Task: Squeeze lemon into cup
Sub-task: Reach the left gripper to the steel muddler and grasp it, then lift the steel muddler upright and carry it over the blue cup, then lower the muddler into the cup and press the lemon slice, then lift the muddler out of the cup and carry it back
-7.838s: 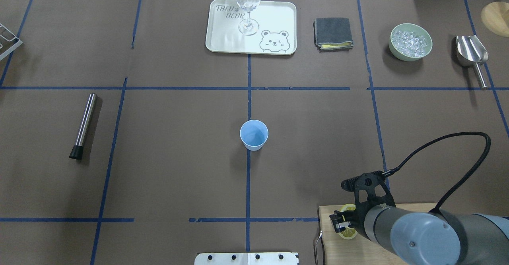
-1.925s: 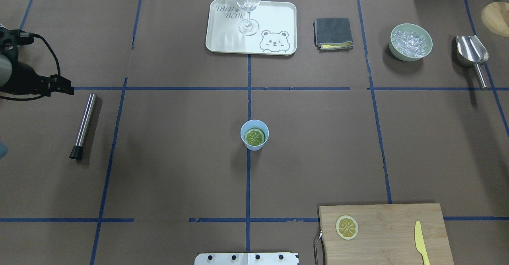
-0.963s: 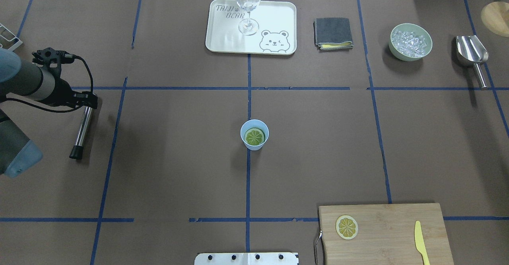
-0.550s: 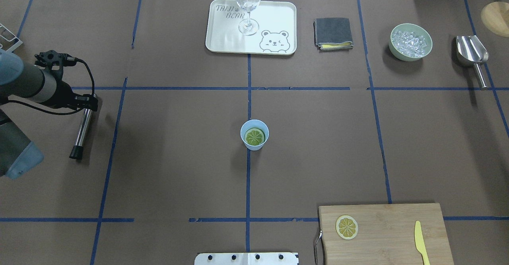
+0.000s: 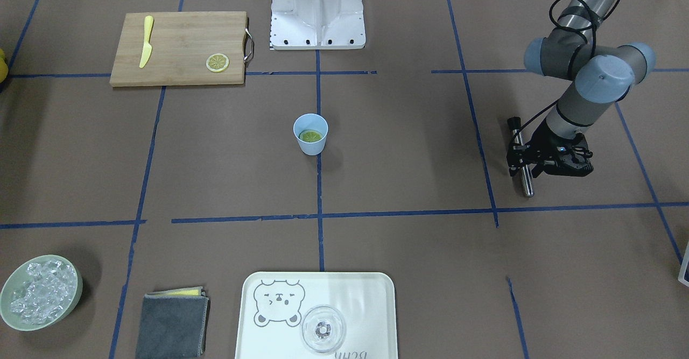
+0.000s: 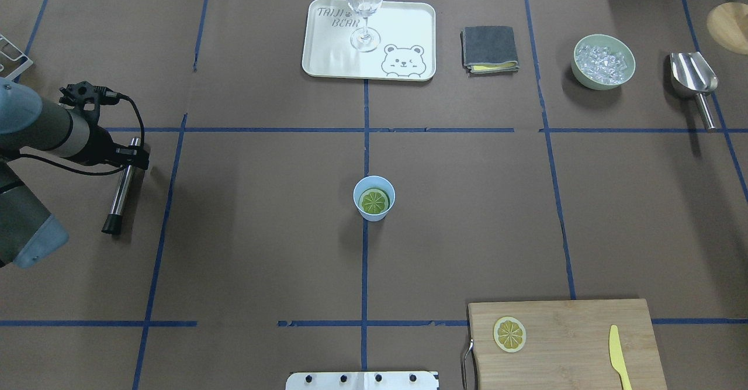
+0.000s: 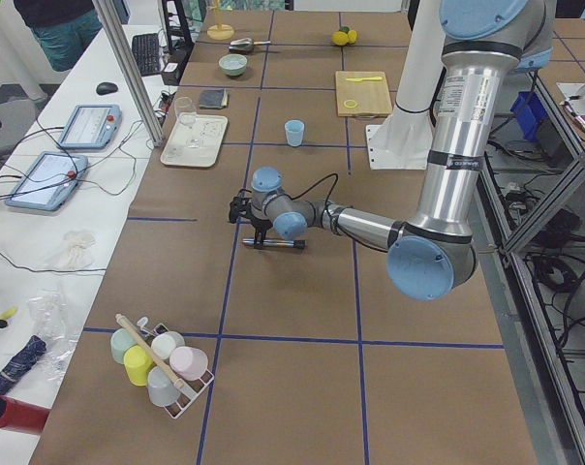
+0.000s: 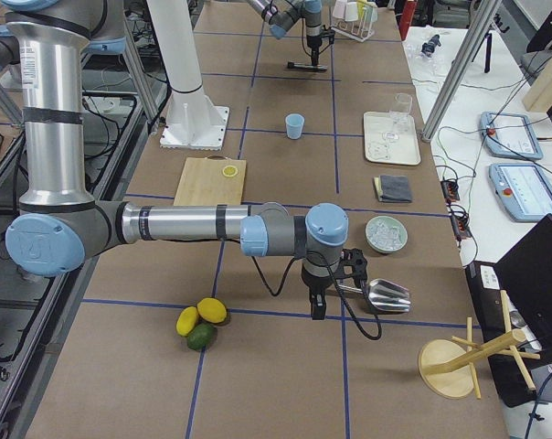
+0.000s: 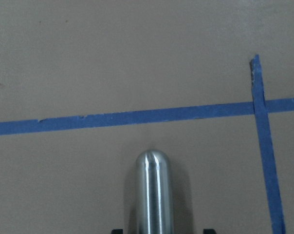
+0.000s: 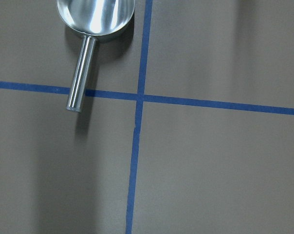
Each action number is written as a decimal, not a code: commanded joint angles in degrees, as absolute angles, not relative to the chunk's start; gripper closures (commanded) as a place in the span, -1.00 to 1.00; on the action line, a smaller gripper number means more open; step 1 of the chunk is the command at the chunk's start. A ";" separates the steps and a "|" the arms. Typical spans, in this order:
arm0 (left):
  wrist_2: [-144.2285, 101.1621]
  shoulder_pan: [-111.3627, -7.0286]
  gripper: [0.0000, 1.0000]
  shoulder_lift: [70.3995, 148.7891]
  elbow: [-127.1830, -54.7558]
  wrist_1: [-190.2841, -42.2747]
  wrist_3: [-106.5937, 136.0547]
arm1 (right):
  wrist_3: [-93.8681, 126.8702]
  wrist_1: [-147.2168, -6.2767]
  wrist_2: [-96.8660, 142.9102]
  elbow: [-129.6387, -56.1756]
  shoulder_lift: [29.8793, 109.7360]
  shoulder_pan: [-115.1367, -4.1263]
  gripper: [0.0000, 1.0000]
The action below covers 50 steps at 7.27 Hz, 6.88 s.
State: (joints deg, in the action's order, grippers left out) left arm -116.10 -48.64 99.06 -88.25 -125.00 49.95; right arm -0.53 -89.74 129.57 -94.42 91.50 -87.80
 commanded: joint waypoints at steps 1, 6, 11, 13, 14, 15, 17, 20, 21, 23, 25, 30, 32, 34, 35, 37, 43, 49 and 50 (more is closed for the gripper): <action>-116.10 -48.60 0.89 98.53 -88.42 -125.42 50.01 | -0.53 -89.74 129.64 -94.48 91.49 -87.80 -1.00; -111.14 -49.39 1.00 98.96 -102.00 -125.42 41.43 | -0.44 -89.82 129.64 -94.40 91.49 -87.80 -1.00; -104.01 -49.92 1.00 103.01 -106.00 -143.20 40.88 | -0.62 -89.82 128.67 -94.22 91.58 -87.71 -1.00; -96.74 -49.31 1.00 103.62 -105.55 -153.40 39.38 | 0.08 -89.82 128.76 -94.13 91.49 -87.72 -1.00; -95.29 -47.39 1.00 103.71 -105.30 -157.63 39.64 | 0.09 -89.82 128.67 -94.13 91.58 -87.80 -1.00; -93.45 -46.16 1.00 104.49 -105.21 -161.24 39.29 | 0.09 -89.82 128.76 -94.13 91.84 -87.80 -1.00; -93.25 -41.52 1.00 112.63 -100.40 -167.84 29.25 | 0.09 -89.74 128.67 -94.04 92.89 -87.80 -1.00; -93.78 -32.37 1.00 121.00 -89.95 -183.12 17.24 | -0.09 -89.91 126.49 -93.96 92.90 -87.89 -1.00; -94.30 -30.69 1.00 123.46 -87.04 -186.82 17.05 | -0.70 -90.43 126.47 -93.87 93.07 -88.67 -1.00; -98.43 -29.28 1.00 126.47 -82.98 -191.84 14.00 | -0.70 -90.35 127.26 -94.65 94.39 -90.52 -1.00; -98.44 -28.22 1.00 126.56 -79.74 -195.44 10.30 | -0.70 -90.26 127.26 -94.48 94.66 -90.53 -1.00; -91.69 -23.30 1.00 126.91 -75.15 -199.51 9.93 | -0.70 -90.09 126.91 -94.31 94.75 -90.53 -1.00; -88.69 -21.98 1.00 127.26 -73.40 -199.42 9.93 | -0.70 -90.09 126.74 -94.22 94.92 -90.62 -1.00; -86.49 -21.62 1.00 127.70 -71.82 -199.42 9.93 | -0.70 -90.09 126.83 -94.22 95.01 -90.62 -1.00; -86.14 -21.45 1.00 127.97 -70.76 -199.34 9.93 | -0.70 -90.09 126.83 -94.13 95.01 -90.62 -1.00; -84.57 -20.58 1.00 127.97 -68.74 -199.25 9.93 | -0.70 -90.00 126.83 -94.04 95.27 -90.62 -1.00; -83.85 -20.39 1.00 128.14 -70.74 -198.81 10.37 | -0.70 -89.91 126.56 -94.04 95.27 -90.62 -1.00; -87.68 -27.58 1.00 126.83 -81.98 -181.81 20.70 | 0.00 -89.82 126.74 -93.87 95.36 -90.62 -1.00; -90.32 -29.60 1.00 124.65 -86.27 -175.23 24.66 | 0.00 -89.82 126.83 -93.87 95.36 -90.62 -1.00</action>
